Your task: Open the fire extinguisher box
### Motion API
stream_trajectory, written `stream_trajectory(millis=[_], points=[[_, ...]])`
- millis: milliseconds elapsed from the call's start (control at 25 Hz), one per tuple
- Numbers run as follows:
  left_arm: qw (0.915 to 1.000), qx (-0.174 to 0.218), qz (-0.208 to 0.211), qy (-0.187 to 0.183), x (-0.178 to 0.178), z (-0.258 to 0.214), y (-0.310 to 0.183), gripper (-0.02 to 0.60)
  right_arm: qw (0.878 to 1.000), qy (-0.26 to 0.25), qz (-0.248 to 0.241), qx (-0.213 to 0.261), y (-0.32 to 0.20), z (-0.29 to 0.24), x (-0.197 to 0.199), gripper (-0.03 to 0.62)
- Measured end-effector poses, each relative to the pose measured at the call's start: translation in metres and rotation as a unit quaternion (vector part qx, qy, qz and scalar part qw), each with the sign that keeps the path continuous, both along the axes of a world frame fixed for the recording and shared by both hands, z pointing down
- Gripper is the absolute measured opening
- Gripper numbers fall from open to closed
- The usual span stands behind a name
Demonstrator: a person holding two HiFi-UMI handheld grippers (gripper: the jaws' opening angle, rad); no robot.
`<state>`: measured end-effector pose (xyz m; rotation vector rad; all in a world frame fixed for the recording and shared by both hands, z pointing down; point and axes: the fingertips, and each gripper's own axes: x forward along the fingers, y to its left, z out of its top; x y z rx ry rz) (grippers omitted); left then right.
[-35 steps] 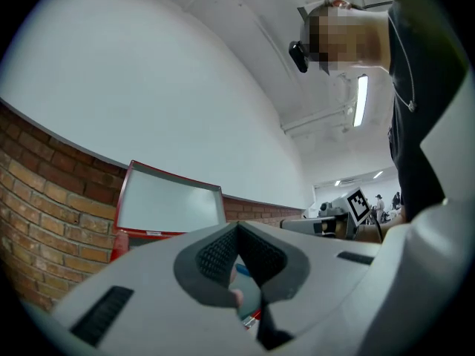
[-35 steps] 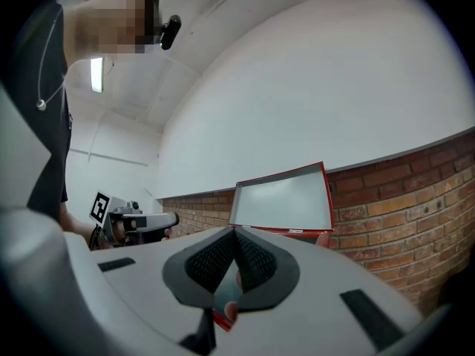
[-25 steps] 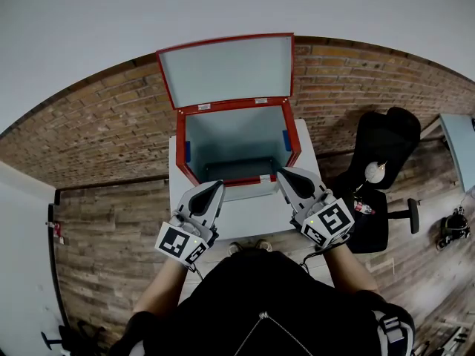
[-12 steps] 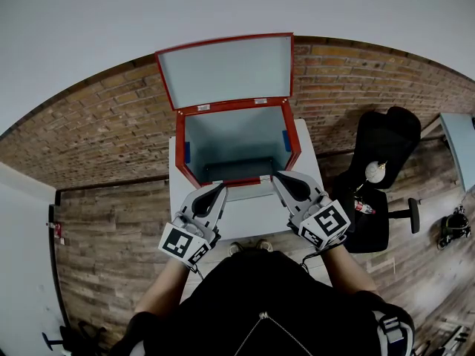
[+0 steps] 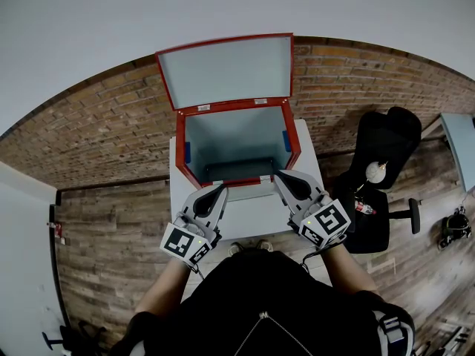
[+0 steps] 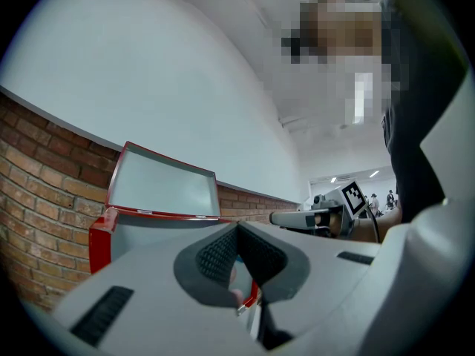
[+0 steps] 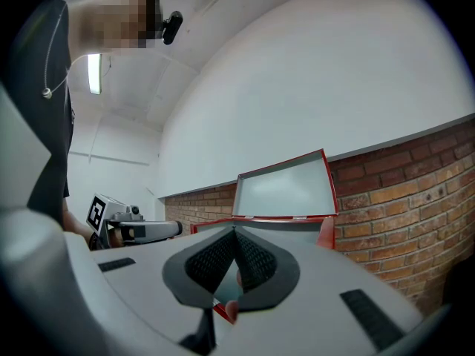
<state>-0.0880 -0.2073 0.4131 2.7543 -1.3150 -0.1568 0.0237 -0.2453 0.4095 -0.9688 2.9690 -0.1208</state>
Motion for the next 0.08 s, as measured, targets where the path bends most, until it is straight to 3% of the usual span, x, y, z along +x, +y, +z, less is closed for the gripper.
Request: stream_trajectory(millis=[80], points=[[1.0, -0.001, 0.001, 0.0, -0.0002, 0.0012, -0.0001, 0.049, 1.0, -0.001, 0.002, 0.0, -0.0007, -0.0002, 0.0001, 0.018]])
